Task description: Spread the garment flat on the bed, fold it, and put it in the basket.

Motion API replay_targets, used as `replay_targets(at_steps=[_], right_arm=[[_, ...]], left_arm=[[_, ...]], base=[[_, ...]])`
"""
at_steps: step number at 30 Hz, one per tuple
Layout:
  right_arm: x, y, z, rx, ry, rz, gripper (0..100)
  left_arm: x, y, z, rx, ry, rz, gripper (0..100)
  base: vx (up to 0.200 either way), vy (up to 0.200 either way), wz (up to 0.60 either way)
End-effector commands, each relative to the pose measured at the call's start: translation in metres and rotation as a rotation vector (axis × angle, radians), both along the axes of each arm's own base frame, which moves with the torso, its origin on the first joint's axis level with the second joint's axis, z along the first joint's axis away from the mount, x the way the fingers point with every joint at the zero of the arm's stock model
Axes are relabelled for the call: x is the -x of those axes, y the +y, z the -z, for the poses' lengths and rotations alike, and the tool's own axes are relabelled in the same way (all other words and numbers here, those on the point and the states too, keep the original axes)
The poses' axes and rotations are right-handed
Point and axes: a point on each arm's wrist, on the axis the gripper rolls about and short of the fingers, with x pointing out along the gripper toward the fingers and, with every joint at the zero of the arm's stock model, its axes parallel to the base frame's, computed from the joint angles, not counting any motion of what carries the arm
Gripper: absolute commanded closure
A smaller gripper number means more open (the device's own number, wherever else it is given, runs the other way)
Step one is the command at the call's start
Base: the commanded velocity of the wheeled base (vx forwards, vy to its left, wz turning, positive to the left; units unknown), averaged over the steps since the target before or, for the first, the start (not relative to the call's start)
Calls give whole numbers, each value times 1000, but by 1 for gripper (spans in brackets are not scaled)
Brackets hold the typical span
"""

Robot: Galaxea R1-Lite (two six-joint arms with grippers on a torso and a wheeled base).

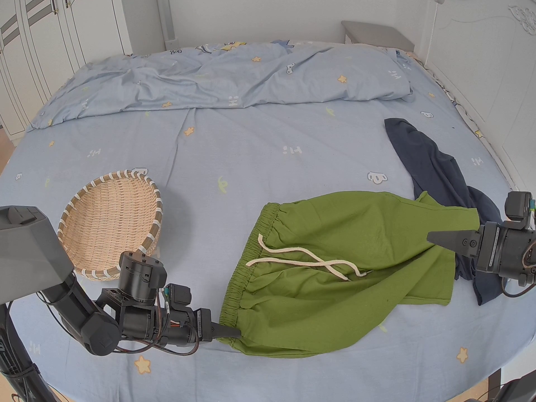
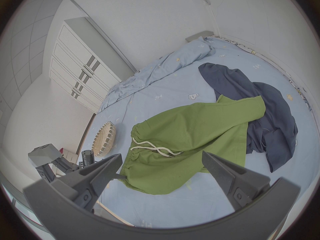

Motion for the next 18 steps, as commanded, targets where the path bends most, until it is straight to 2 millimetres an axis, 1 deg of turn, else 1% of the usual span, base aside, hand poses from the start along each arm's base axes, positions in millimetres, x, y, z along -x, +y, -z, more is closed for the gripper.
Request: replay_targets(at_steps=[1,5,7,10,12,13,14,15,16,17,18], right_arm=[[-2,1,2,3,7,2,0],[-2,0,2,3,5,5,0],[1,1,3,9,21,-12,0],[3,-3,8,41,68,-7,0],[5,-5,12,59,105,-1,0],[6,-9,18,67,141,5,0],[6,-9,18,67,141,5,0],[8,-17,26,64,187,3,0],[9,-21,30,61,207,-8,0],[11,-26,39,61,241,-27,0],[11,-26,39,61,241,-27,0]], left_arm=[[0,2,1,-30,-9,-35,100],[0,6,0,-75,-36,-105,100],[0,19,1,-96,-61,-186,100],[5,30,-1,-63,-88,-235,100],[10,35,-3,-36,-100,-268,100],[12,40,-5,-11,-118,-296,100],[12,40,-5,-11,-118,-296,100],[17,47,-8,26,-147,-330,100],[18,49,-10,42,-164,-339,100],[19,50,-11,61,-188,-346,100],[19,50,-11,61,-188,-346,100]], base=[[0,0,0],[0,0,0],[0,0,0],[0,0,0],[0,0,0],[0,0,0],[0,0,0],[0,0,0],[0,0,0],[0,0,0],[0,0,0]])
